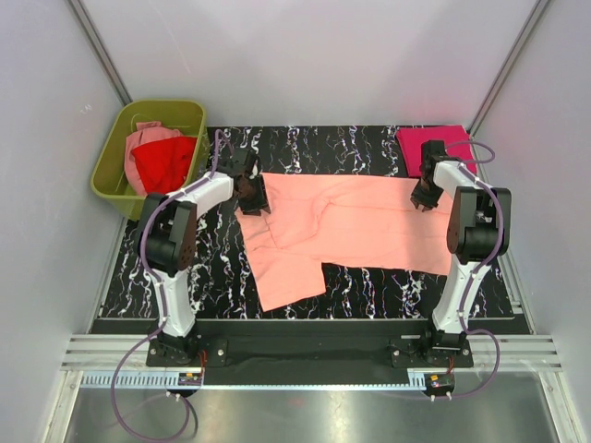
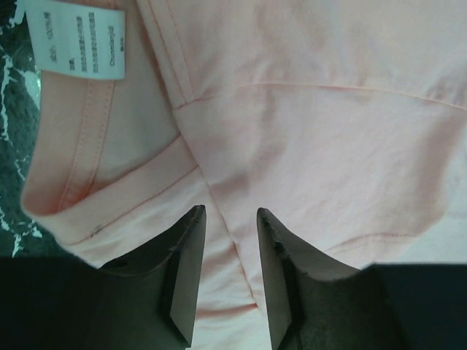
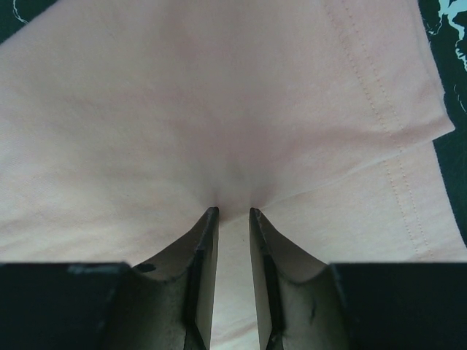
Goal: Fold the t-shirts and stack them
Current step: Fold the tshirt
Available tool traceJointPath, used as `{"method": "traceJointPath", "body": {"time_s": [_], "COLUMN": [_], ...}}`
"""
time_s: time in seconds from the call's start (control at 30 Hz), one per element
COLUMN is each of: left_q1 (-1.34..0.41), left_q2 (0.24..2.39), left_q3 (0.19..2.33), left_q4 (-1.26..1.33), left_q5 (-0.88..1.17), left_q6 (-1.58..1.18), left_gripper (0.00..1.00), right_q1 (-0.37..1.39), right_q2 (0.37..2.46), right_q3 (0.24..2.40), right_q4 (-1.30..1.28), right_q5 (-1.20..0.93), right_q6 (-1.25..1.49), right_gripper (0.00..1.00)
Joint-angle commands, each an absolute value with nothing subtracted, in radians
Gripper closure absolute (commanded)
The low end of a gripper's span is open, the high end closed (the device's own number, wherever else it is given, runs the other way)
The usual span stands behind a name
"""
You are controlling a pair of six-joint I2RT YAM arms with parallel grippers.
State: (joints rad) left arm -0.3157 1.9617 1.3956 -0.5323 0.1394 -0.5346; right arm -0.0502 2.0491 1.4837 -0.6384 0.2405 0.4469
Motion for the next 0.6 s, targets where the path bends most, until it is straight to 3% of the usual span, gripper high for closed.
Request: {"method": "traceJointPath", "body": {"time_s": [0.0,0.27,0.57], "left_q1": [-0.316,-0.316,-0.316], "left_q2": [1.973,2.006,2.023], "left_q3": [1.387,1.394,1.417], "left_q4": [-0.436,-0.451,-0.474], "left_q5": [0.155,0.123,0.100], "left_q6": [-0.552,-0.566,-0.577], "left_gripper": [0.61,0.69,0.69], "right_q1": [-0.044,-0.048,-0.052], "right_q2": [1.988,1.991,1.988], "right_q3": [1.479,1.473,1.470], "right_q4": [-0.604,-0.597,-0.595], "right_q5": [0.233,0.245,0.245], "right_q6": [0.430,0.425,0.428], "right_gripper": [0.70,0.70,0.71]}}
